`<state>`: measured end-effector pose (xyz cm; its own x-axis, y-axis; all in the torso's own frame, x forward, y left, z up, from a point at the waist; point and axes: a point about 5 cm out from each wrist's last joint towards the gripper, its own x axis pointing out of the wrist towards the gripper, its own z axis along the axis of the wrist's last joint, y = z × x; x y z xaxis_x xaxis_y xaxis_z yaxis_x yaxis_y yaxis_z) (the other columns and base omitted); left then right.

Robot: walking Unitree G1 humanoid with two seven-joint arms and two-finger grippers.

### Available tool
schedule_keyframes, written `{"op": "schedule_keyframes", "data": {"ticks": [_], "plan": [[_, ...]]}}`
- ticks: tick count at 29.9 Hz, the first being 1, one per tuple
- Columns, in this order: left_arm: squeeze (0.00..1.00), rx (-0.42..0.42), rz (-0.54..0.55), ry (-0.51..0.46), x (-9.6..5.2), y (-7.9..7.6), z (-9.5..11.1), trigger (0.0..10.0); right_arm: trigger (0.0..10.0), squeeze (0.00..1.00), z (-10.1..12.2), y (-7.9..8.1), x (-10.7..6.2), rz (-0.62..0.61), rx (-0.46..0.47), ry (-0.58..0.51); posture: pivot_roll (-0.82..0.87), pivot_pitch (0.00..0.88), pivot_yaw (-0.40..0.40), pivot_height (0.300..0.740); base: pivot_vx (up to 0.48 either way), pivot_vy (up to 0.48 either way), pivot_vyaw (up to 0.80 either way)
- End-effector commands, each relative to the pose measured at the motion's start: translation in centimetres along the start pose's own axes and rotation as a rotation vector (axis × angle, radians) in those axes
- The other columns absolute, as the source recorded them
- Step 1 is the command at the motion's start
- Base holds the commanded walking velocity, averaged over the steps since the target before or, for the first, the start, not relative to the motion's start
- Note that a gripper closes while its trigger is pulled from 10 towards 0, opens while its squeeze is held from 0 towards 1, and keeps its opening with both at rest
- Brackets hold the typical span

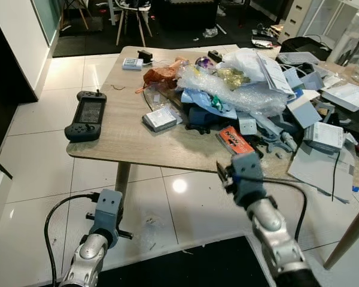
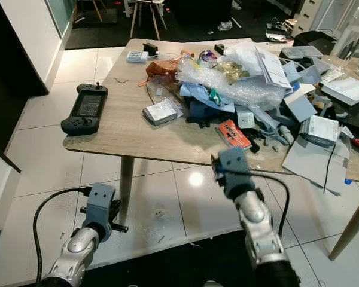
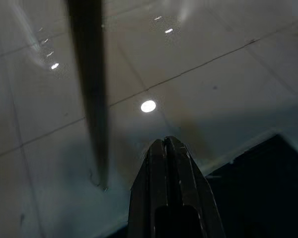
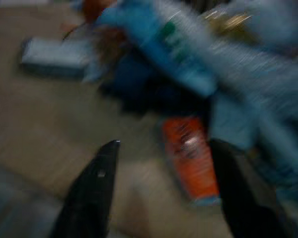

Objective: Picking trash to rubbish bin

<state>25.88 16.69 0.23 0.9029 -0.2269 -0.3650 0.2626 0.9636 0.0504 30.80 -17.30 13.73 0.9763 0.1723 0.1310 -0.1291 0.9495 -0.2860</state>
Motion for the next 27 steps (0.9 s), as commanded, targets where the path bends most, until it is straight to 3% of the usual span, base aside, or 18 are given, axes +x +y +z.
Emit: {"op": "schedule_keyframes", "data": {"ticks": [1, 2, 3, 5, 9, 12, 13, 14, 15, 16, 19, 21, 27], "plan": [[0.0, 0.026, -0.091, -0.021, -0.6, -0.5, -0.1, 10.0, 10.0, 1.0, 0.2, -1.8, 0.3, -0.064, -0.009, 0.0, -0.05, 0.058, -0.007, 0.74, 0.0, 0.0, 0.0], [0.0, 0.026, -0.091, -0.021, -0.6, -0.5, -0.1, 10.0, 10.0, 1.0, 0.2, -1.8, 0.3, -0.064, -0.009, 0.0, -0.05, 0.058, -0.007, 0.74, 0.0, 0.0, 0.0], [0.0, 0.05, -0.199, -0.08, -0.9, -1.7, 1.0, 10.0, 10.0, 1.0, -0.1, -4.4, 1.2, -0.14, -0.041, 0.013, -0.04, 0.063, -0.001, 0.74, 0.0, 0.0, 0.0], [0.0, 0.065, -0.225, -0.104, -0.9, -2.0, 1.5, 10.0, 10.0, 1.0, -0.4, -5.2, 1.5, -0.169, -0.047, 0.023, -0.04, 0.07, 0.004, 0.74, 0.0, 0.0, 0.0], [0.0, 0.075, -0.221, -0.144, -0.7, -2.3, 2.5, 10.0, 10.0, 1.0, -0.9, -5.7, 1.7, -0.177, -0.046, 0.051, -0.03, 0.081, 0.005, 0.74, 0.0, 0.0, 0.0], [0.0, 0.003, -0.19, -0.291, -0.4, -2.6, 5.8, 10.0, 10.0, 1.0, -2.1, -6.2, 2.4, -0.176, 0.01, 0.118, -0.02, 0.1, 0.008, 0.74, 0.0, 0.0, 0.0], [0.0, 0.003, -0.19, -0.291, -0.4, -2.6, 5.8, 10.0, 10.0, 1.0, -2.1, -6.2, 2.4, -0.176, 0.01, 0.118, -0.02, 0.1, 0.008, 0.74, 0.0, 0.0, 0.0], [0.0, -0.028, -0.195, -0.33, -0.5, -2.7, 6.6, 10.0, 10.0, 0.75, -2.1, -6.2, 2.6, -0.162, 0.043, 0.11, -0.01, 0.11, 0.006, 0.74, 0.0, 0.0, 0.0], [0.0, -0.028, -0.195, -0.33, -0.5, -2.7, 6.6, 10.0, 10.0, 0.75, -2.1, -6.2, 2.6, -0.162, 0.043, 0.11, -0.01, 0.11, 0.006, 0.74, 0.0, 0.0, 0.0], [0.0, -0.045, -0.201, -0.352, -0.6, -2.7, 7.0, 10.0, 10.0, 0.0, -2.0, -6.2, 2.8, -0.151, 0.064, 0.101, -0.01, 0.114, 0.005, 0.74, 0.0, 0.0, 0.0], [0.0, -0.07, -0.241, -0.399, -1.4, -3.0, 7.9, 10.0, 10.0, 0.0, -1.9, -6.4, 3.1, -0.154, 0.077, 0.103, 0.01, 0.134, 0.001, 0.74, 0.0, 0.0, 0.0], [0.0, -0.066, -0.315, -0.427, -2.7, -3.6, 8.6, 10.0, 10.0, 0.0, -2.0, -6.9, 3.6, -0.16, 0.076, 0.108, 0.03, 0.154, -0.003, 0.74, 0.0, 0.0, 0.0], [0.0, -0.044, -0.316, -0.447, -3.9, -3.5, 9.6, 10.0, 10.0, 0.0, -2.2, -7.2, 4.2, -0.156, 0.099, 0.115, 0.06, 0.186, -0.006, 0.74, 0.0, 0.0, 0.0]]}}
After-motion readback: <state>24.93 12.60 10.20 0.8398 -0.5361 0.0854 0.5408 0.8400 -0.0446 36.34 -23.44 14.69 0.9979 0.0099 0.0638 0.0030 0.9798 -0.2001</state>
